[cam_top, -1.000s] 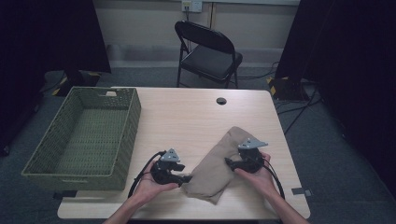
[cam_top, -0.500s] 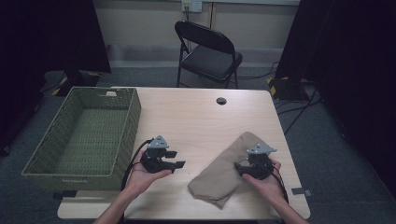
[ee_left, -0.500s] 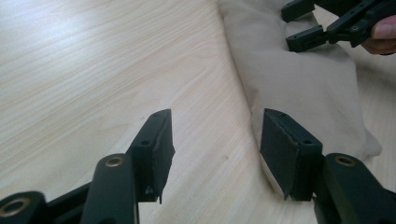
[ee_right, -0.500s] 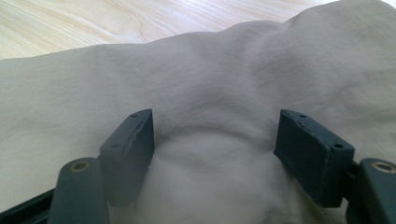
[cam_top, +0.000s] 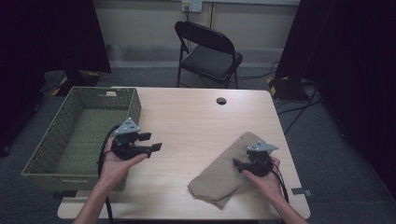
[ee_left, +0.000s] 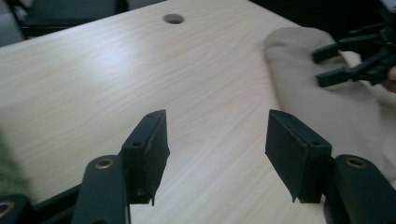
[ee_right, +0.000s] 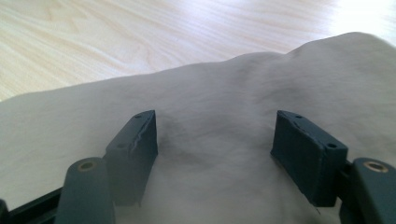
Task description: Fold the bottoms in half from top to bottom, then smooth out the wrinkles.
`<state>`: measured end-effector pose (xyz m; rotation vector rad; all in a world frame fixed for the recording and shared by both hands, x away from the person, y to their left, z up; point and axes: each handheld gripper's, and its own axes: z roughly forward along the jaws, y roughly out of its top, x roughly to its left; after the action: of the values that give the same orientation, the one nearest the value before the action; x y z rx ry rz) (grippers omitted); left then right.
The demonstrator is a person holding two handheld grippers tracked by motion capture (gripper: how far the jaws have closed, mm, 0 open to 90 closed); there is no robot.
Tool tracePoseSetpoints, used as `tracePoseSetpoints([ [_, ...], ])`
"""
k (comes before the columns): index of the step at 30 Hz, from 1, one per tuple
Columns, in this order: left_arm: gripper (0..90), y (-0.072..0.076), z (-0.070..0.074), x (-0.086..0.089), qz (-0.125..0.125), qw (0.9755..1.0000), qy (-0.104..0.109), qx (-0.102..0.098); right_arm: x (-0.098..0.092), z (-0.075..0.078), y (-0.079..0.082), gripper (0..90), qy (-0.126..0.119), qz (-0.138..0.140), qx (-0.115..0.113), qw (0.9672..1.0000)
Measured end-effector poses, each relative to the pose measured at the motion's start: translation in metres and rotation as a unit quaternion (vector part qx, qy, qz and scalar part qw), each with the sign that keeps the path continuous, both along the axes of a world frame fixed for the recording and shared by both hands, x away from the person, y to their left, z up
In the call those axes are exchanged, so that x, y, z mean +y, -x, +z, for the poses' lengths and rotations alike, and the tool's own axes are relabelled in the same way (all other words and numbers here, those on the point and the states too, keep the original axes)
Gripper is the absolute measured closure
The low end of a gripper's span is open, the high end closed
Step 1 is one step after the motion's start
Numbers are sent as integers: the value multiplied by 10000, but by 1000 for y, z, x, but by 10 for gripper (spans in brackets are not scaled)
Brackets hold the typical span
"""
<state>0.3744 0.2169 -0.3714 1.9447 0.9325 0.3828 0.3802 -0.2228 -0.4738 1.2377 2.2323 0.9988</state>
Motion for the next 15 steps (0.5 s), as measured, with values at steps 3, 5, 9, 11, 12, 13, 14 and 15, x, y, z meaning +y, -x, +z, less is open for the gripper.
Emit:
tracePoseSetpoints([
  [3, 406, -1, 5, 17, 229, 9997, -7, -91, 1, -2, -1, 303, 5, 31, 26, 10000],
  [5, 419, -3, 7, 30, 421, 9991, 20, 9, 0, -2, -2, 303, -2, 33, 42, 10000],
  [9, 469, -7, 4, 48, 615, 9979, -145, 111, 0, -3, -2, 302, -2, 46, 56, 10000],
  [11, 472, -10, 1, 58, 740, 9970, -166, 177, 1, -3, -2, 303, 0, 52, 65, 10000],
  [12, 474, -11, 0, 61, 807, 9964, -145, 229, 0, -4, -2, 304, -5, 63, 73, 10000],
  [13, 468, -13, -3, 65, 954, 9949, -179, 265, 0, -4, -2, 304, -19, 60, 79, 9999],
  [14, 467, -14, -7, 68, 1065, 9936, -173, 339, 0, -4, -2, 304, -48, 52, 86, 9999],
  [15, 468, -15, -10, 69, 1091, 9930, -202, 401, -1, -4, -2, 304, -68, 61, 98, 9999],
])
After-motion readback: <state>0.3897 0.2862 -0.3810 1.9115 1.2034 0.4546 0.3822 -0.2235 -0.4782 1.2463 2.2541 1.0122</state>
